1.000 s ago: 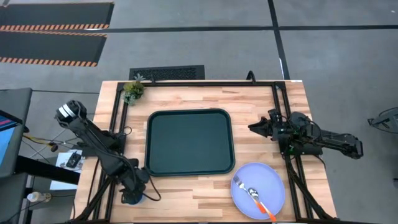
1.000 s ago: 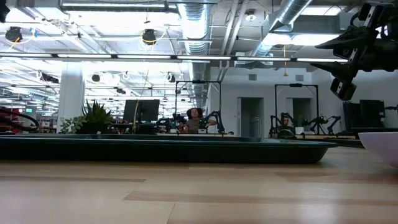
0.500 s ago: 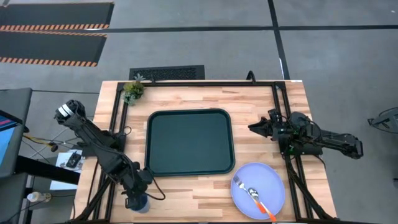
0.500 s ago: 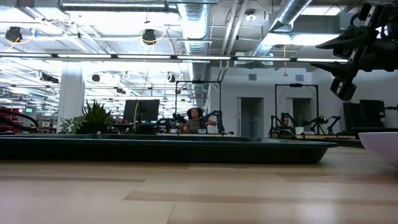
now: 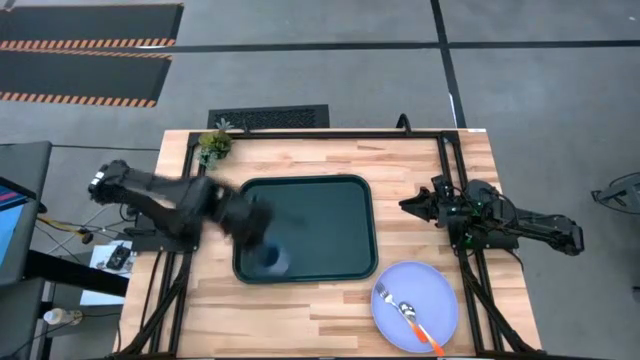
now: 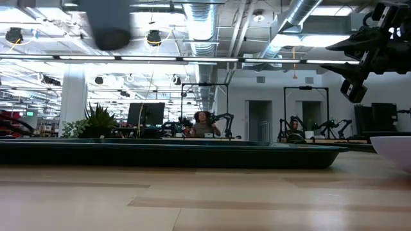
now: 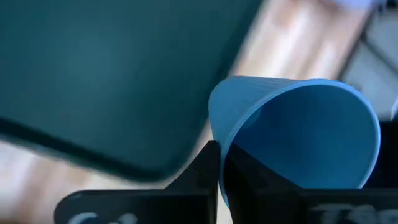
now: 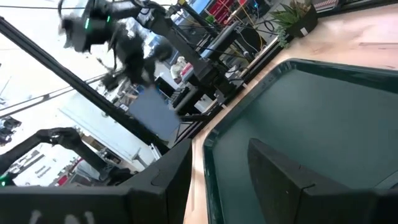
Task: Pick and place plate/cup/fork/spoon on tray
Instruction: Put the blue cup on the black tray
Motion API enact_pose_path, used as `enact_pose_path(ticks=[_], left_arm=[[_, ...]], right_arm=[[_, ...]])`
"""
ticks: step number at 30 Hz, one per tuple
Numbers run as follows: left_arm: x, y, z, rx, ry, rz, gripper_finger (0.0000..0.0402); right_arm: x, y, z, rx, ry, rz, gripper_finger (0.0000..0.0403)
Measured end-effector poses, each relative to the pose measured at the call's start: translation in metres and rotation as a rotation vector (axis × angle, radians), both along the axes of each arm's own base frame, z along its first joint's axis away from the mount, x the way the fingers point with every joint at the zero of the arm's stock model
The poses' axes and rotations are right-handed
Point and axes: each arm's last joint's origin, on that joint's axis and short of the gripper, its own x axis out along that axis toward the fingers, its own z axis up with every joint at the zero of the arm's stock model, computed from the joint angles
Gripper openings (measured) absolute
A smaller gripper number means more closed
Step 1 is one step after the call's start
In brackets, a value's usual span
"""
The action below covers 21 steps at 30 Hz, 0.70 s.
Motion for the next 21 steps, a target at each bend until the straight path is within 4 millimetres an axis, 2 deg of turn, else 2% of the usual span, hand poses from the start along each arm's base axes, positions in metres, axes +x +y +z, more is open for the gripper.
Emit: enact_pose_path(ticks=[5, 12, 16, 21], left_arm=[[0.039, 0.076, 0.000, 0.065, -0.004, 0.079, 0.0000], [0.104, 0.164, -0.018, 0.161, 0.029, 0.105, 0.0000], [0.137, 0.198, -0.038, 0.184, 0.056, 0.091, 0.0000], [0.165, 0.215, -0.071, 0.172, 0.137, 0.054, 0.0000]], right_arm=[[0.000, 0.000, 0.000, 0.007, 0.000, 0.001, 0.0182], [0.000, 0.000, 0.000, 0.008, 0.000, 0.000, 0.0182], [0.000, 0.000, 0.000, 0.009, 0.001, -0.017, 0.0182], [0.000, -0.001, 0.000, 0.009, 0.001, -0.025, 0.0182]])
